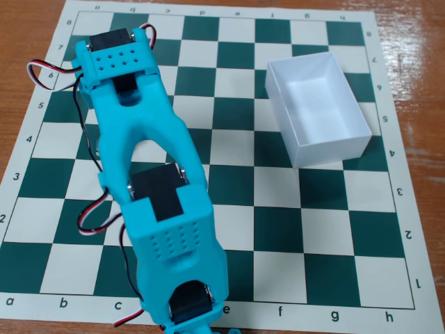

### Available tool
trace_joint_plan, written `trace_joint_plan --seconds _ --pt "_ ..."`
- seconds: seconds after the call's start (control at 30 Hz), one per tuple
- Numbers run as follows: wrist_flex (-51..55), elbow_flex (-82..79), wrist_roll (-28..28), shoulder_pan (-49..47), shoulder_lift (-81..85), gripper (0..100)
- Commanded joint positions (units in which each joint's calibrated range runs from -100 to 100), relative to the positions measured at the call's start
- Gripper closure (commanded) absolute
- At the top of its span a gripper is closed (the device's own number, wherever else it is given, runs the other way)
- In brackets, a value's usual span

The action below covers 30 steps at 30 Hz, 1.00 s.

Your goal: Grab the toy horse and put it in the box.

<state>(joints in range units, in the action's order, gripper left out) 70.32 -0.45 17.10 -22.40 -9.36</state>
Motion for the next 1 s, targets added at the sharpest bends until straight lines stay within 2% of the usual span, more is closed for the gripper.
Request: trace_joint_plan --seconds 0.0,0.8,0.97 --pt "0.4 6.2 0.6 -0.5 -3.6 67" --pt "0.6 13.2 0.6 -3.2 -19.2 67" --pt "0.5 13.5 0.9 -2.8 -21.3 72"
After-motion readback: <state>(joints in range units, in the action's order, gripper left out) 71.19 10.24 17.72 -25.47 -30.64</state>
